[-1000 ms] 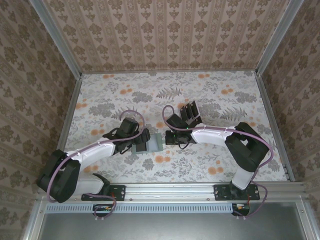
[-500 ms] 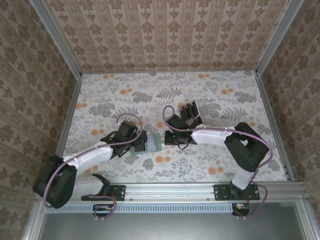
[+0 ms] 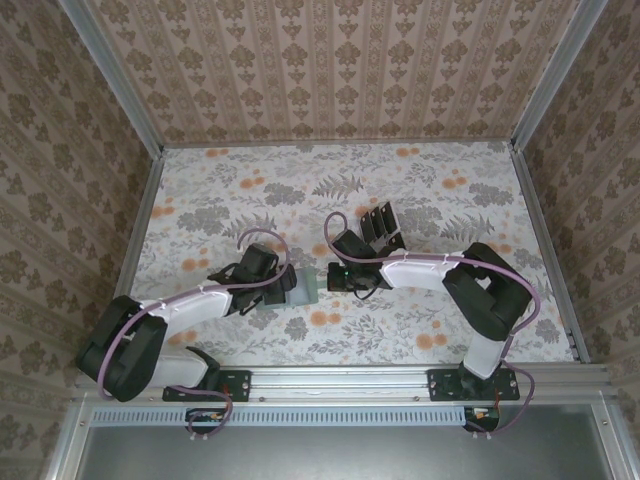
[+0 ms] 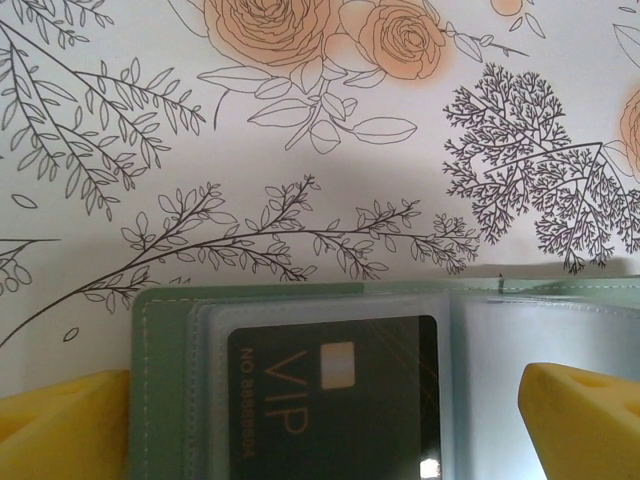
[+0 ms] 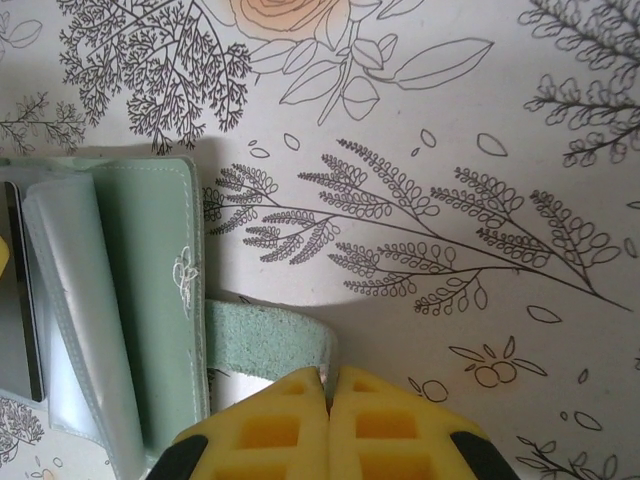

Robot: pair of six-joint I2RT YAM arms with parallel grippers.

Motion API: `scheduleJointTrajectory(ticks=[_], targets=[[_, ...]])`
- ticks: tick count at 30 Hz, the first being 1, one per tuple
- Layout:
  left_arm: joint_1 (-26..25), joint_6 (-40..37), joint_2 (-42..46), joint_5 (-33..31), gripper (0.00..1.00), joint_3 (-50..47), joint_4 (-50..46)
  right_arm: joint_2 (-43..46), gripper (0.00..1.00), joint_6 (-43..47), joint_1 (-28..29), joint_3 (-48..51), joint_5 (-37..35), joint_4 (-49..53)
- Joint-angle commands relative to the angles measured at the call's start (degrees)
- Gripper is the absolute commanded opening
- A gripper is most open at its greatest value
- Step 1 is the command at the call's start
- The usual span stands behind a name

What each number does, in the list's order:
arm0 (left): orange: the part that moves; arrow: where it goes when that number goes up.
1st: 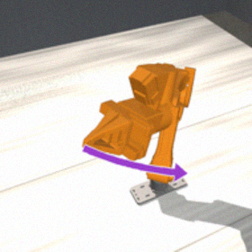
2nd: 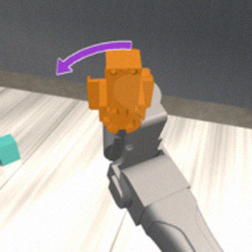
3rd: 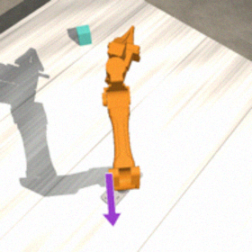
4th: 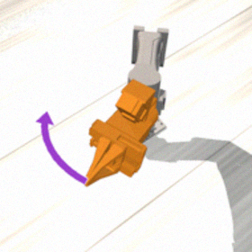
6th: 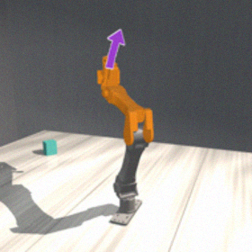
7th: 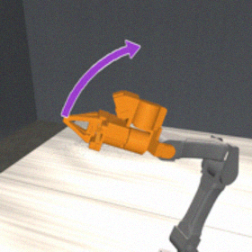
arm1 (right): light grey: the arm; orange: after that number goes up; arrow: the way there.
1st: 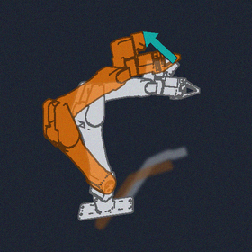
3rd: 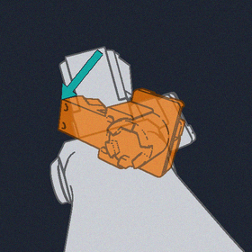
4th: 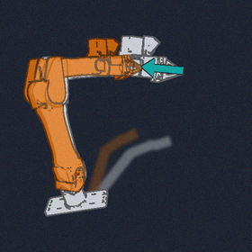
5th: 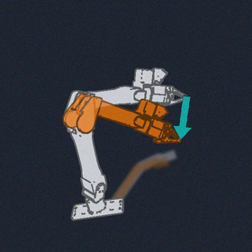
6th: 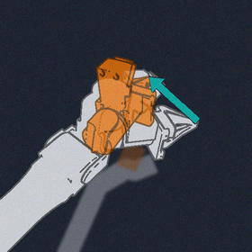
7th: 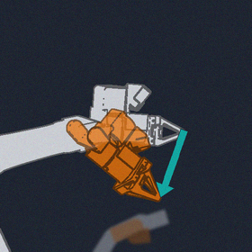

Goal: Put the credit cards into the card holder
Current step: Close the card holder at the center of the table.

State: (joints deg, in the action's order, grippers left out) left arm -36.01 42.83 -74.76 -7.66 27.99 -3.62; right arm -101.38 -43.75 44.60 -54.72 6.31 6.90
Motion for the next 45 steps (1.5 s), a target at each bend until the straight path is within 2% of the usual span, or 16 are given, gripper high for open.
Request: scheduleJointTrajectory(ticks=[1,9,12,19,25,26,28,29,36,45], targets=[[-0.63,-0.56,0.46,2.56,0.99,-0.32,3.79,-1.36,0.00,-0.98,-0.21,0.80,1.67,-0.96],[-2.71,1.46,10.10,1.51,0.99,0.17,1.75,-3.40,0.00,-2.12,-0.19,0.65,4.21,-3.67],[-3.71,2.21,10.71,2.38,0.99,1.55,2.36,-4.09,0.00,-2.56,-0.14,0.48,4.69,-4.48],[-7.70,4.16,5.39,3.97,0.99,4.85,8.46,-4.44,0.00,-2.66,-0.44,0.23,4.94,-4.74],[-11.73,5.07,-0.06,3.65,0.99,7.11,13.15,-1.43,0.00,-2.31,-1.67,1.47,4.55,-4.78],[-12.19,5.15,-0.71,3.21,0.99,7.30,13.13,-0.47,0.08,-2.38,-2.00,1.98,4.42,-4.73],[-13.12,6.04,-2.13,2.09,0.99,7.13,13.72,2.24,0.34,-2.53,-2.74,3.17,3.94,-4.33],[-13.34,6.43,-2.73,1.76,0.99,6.80,14.10,3.54,0.38,-2.49,-2.97,3.66,3.57,-3.84],[-13.65,9.15,-7.24,-0.07,0.99,4.33,15.42,14.94,0.41,-1.59,-3.38,6.78,0.44,1.29],[-13.31,9.84,-11.05,0.60,0.99,4.68,16.60,24.25,0.37,-4.50,-2.86,11.22,0.56,0.81]])
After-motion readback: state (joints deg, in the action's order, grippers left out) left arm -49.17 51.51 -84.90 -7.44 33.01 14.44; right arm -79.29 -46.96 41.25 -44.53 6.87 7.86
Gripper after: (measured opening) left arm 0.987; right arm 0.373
